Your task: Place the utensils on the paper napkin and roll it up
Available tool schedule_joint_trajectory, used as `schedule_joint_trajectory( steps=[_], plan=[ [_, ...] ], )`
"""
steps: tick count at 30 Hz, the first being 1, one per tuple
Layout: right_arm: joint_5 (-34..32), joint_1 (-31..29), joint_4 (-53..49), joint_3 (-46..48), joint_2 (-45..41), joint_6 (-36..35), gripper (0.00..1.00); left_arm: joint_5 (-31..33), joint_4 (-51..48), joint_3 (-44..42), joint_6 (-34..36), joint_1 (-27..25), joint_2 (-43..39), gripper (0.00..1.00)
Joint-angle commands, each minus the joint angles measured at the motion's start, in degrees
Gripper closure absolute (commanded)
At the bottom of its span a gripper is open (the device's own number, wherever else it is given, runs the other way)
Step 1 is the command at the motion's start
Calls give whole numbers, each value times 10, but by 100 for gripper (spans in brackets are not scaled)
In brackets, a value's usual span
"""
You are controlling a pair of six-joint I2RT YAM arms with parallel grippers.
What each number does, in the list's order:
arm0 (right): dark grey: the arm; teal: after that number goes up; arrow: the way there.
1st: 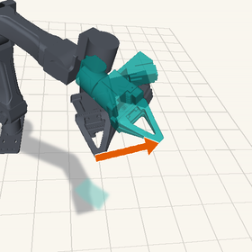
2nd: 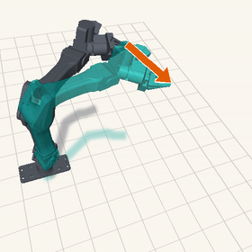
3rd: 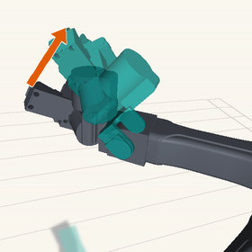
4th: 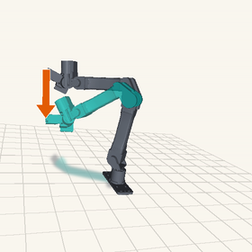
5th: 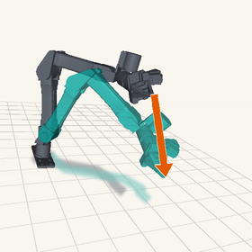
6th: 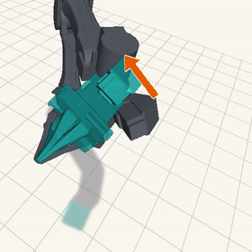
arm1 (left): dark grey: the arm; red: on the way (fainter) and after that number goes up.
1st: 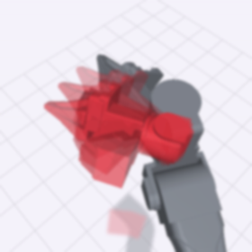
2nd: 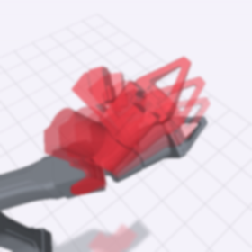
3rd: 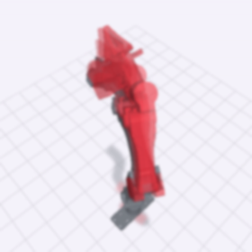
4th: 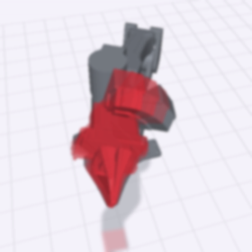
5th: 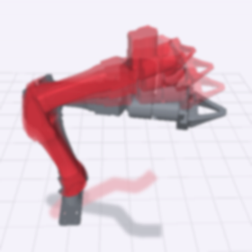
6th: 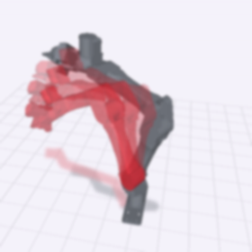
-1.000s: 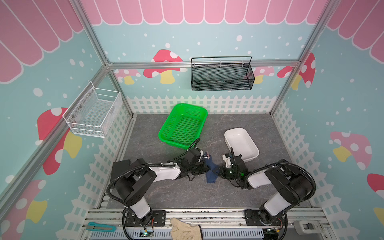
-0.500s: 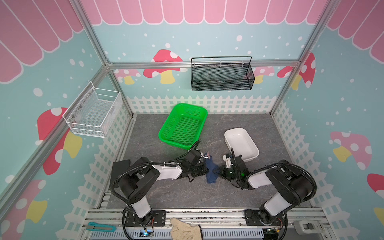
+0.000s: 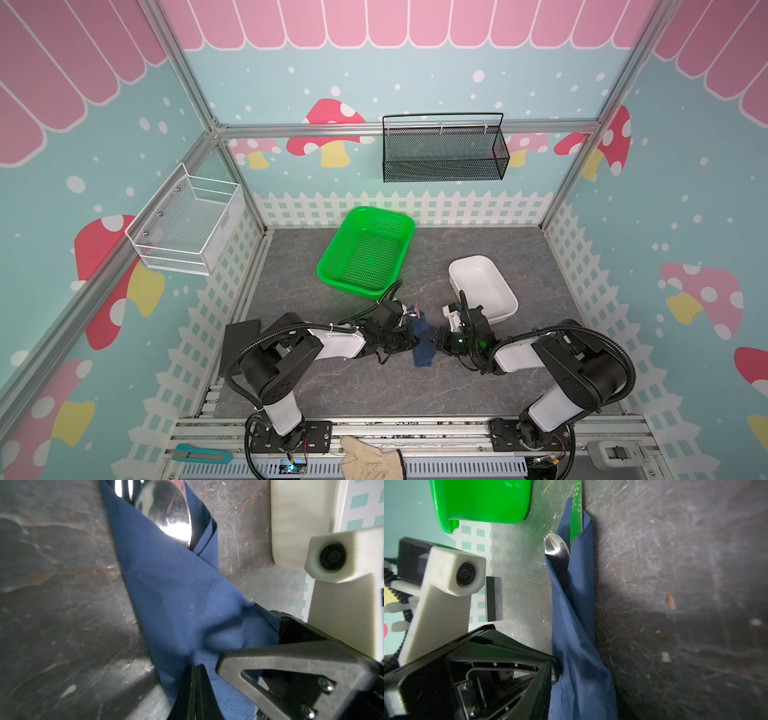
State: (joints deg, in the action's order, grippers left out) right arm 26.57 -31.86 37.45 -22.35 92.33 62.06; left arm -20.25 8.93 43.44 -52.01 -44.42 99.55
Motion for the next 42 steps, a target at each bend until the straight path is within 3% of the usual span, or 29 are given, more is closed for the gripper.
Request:
schedule_joint_trajectory(
  steps=[1,11,20,26,42],
  plan=[
    [7,2,-44,-21,23,-32,61,3,-23,4,9,-6,16,93],
    [27,2,-50,-39,51,-51,64,5,-25,6,9,-6,15,93],
    [28,3,-51,-37,51,-60,84,4,-23,7,7,-6,5,93],
    [19,2,-52,-34,36,-65,92,5,-33,2,6,-6,-36,91],
    [23,4,-47,-18,-32,-76,93,84,-49,-100,-23,27,-196,84]
  ],
)
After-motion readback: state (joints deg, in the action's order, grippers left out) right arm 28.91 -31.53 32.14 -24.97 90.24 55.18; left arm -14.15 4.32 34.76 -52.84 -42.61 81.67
